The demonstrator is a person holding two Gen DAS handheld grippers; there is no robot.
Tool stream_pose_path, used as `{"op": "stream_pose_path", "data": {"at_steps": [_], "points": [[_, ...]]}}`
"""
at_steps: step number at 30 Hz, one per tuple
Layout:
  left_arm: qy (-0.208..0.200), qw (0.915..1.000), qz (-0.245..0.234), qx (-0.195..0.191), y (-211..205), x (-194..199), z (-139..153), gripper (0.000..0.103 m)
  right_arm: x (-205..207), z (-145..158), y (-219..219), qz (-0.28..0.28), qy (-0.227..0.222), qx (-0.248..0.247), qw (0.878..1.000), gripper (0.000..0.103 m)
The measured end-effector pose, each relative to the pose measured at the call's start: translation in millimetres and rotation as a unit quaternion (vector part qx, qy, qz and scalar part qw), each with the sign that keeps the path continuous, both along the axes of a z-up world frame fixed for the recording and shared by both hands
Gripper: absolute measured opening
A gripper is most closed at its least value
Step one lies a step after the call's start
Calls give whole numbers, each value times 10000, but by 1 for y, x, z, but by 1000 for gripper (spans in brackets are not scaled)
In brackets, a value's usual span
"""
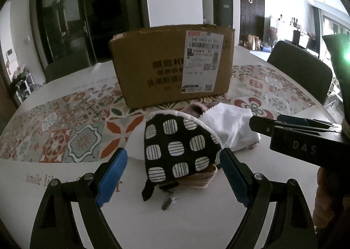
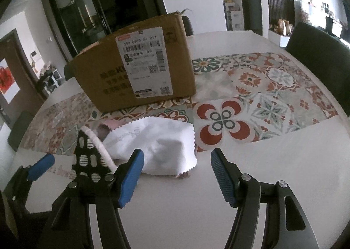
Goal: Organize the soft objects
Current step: 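Grasp the white cloth with the right tool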
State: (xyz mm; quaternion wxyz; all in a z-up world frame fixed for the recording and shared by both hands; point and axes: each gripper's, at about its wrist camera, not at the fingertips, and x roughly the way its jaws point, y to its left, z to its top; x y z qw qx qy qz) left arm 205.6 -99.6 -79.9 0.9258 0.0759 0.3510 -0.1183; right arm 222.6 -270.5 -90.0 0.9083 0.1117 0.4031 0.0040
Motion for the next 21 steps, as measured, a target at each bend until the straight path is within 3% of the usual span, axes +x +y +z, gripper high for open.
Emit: {"op": "stream_pose_path", "data": {"at_steps": [5,21], "points": [[116,9999,60,9,-2,5,-9,87,7,-10,-2,17,90,-9,10000,62],[222,9997,116,32,-3,13,-20,87,26,-26,1,230,226,47,9995,29]]}}
